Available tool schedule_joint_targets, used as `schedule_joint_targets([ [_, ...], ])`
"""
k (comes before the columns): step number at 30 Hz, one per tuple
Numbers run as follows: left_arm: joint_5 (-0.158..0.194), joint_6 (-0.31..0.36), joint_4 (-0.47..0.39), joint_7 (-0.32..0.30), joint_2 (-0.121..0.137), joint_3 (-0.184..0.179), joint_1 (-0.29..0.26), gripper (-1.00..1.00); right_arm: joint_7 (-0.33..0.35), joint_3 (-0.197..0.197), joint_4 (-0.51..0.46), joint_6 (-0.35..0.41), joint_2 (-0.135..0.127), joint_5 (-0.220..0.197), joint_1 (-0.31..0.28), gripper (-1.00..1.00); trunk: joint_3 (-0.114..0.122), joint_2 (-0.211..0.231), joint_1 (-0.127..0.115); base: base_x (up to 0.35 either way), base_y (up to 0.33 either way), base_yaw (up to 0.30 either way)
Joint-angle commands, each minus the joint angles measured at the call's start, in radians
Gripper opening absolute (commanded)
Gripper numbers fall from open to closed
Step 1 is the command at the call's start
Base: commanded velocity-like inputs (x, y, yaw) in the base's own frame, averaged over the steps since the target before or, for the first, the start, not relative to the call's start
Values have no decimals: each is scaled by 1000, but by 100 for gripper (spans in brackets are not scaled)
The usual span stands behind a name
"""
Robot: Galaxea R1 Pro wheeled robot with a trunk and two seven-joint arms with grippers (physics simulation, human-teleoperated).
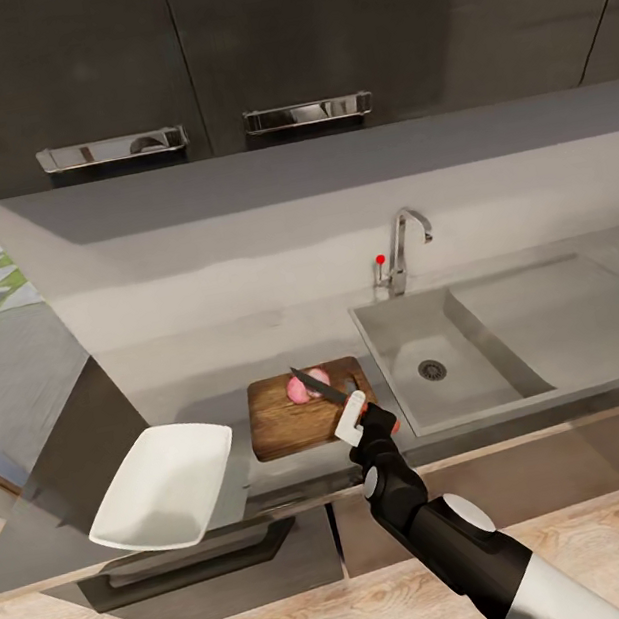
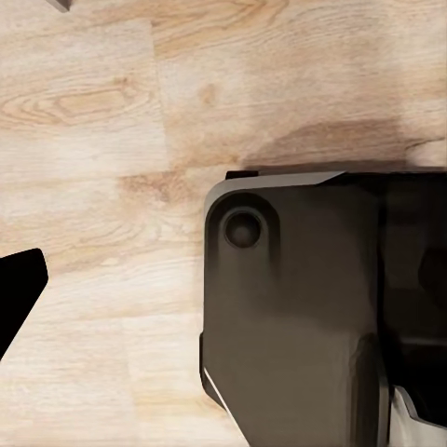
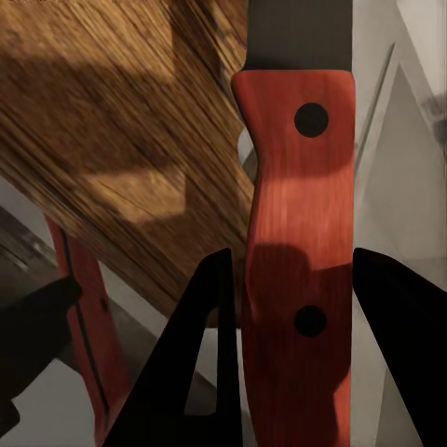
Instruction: In the kitchen, take the Vidalia onion out of the sink, dice it on the chopping board with the paring knife, put the diced onion into the bowl on the countertop, then place both the paring knife and the chopping board into the sink.
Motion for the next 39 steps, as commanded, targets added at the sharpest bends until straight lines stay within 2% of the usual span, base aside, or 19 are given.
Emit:
schedule_joint_targets([
  [1,11,-4,-1,7,2,-6,0,100,-4,2,0,6,0,-11,-1,-100,-2,-2,1,0,0,0],
  [39,11,-4,9,7,1,-6,0,100,-4,2,0,6,0,-11,-1,-100,-2,-2,1,0,0,0],
])
